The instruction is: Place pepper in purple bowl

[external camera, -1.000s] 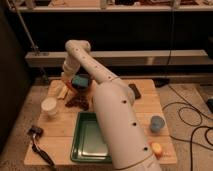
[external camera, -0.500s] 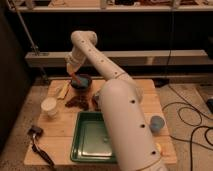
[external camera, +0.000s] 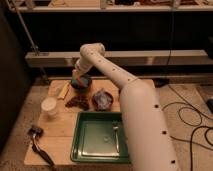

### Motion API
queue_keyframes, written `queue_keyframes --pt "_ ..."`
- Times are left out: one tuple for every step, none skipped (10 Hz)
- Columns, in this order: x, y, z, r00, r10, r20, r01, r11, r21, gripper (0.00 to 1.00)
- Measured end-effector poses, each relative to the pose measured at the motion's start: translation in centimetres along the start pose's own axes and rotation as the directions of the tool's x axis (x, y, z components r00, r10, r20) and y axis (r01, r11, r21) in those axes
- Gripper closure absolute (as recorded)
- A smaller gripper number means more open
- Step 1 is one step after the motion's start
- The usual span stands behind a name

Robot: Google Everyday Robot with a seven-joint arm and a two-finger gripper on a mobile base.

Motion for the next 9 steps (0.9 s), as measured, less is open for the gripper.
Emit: queue_keyframes --pt "0.1 -0.2 -0.4 1.000 -0.021 -0.017 0.021 1.000 -0.004 1.00" --pt "0.2 -0.5 -0.5 0.999 -0.036 -0.029 0.036 0.999 -0.007 1.00" --pt "0.2 -0.5 -0.6 0.998 -0.047 -0.036 0.047 0.999 -0.010 1.00" --pt "0.2 -0.5 -0.5 0.997 -0.058 -0.041 0.057 0.998 -0.014 1.00" --pt "0.0 -0.5 -0.3 0.997 -0.064 -0.040 0.064 0.998 -0.017 1.00" --pt "0.0 -0.6 0.1 0.996 -0.082 -0.035 0.081 0.996 -0.026 0.95" --pt "0.0 -0.7 0.5 0.994 -0.104 -0.026 0.103 0.994 -0.037 0.86" --pt "0.1 -1.0 0.9 0.990 -0.139 -0.015 0.138 0.989 -0.056 0.75" --pt "0.2 -1.2 1.2 0.984 -0.175 -0.003 0.175 0.982 -0.078 0.65"
